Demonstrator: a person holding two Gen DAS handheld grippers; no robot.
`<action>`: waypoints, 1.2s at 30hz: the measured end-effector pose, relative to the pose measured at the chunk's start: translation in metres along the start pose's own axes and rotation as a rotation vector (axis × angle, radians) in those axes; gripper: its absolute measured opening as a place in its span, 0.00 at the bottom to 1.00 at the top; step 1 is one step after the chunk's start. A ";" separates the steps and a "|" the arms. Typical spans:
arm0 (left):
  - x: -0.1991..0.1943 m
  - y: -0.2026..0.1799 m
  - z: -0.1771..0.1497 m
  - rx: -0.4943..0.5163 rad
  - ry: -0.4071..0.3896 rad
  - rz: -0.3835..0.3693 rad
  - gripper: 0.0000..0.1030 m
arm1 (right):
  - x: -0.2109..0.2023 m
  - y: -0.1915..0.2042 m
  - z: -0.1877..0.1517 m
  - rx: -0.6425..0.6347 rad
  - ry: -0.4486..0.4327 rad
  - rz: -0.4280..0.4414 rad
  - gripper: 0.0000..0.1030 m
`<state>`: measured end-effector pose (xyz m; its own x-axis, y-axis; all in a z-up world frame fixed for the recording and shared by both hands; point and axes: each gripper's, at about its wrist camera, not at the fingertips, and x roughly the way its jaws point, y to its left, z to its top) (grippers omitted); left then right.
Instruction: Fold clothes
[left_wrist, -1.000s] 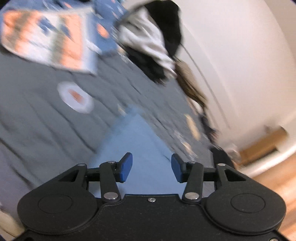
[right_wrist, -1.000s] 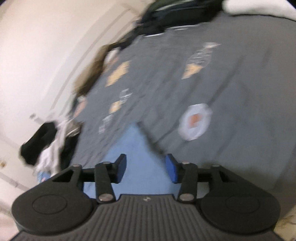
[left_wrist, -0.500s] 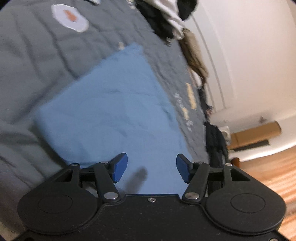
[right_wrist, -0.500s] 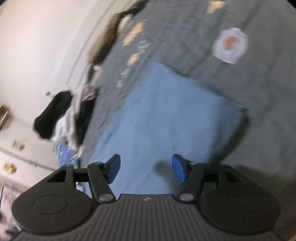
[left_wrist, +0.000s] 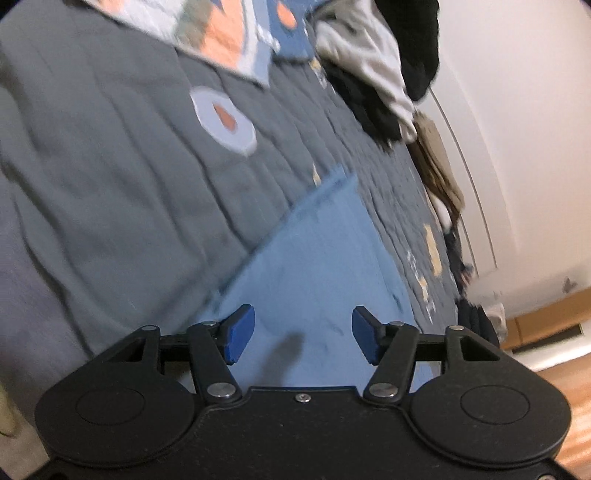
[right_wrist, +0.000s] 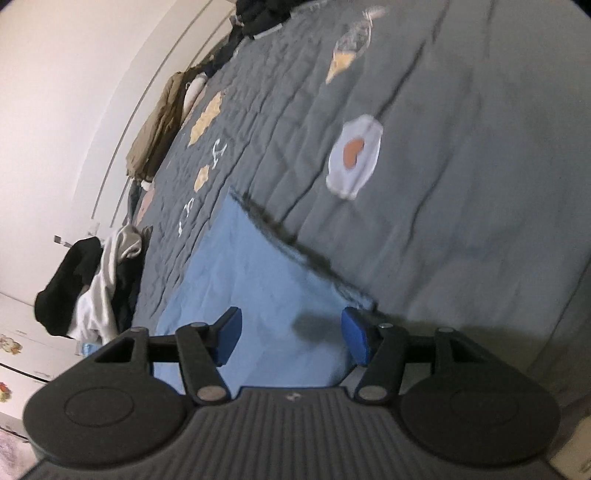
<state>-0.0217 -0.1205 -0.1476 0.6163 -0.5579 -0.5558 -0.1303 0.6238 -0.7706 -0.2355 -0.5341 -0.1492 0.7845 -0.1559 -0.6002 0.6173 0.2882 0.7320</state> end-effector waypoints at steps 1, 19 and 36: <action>-0.003 0.001 0.003 -0.011 -0.013 0.004 0.56 | -0.005 -0.001 0.003 -0.012 -0.021 -0.028 0.59; -0.016 -0.047 -0.015 0.191 0.063 -0.133 0.61 | -0.021 -0.020 0.002 0.166 0.128 0.096 0.59; -0.024 -0.034 -0.003 0.131 0.046 -0.084 0.63 | -0.024 0.014 0.014 -0.065 0.025 0.015 0.59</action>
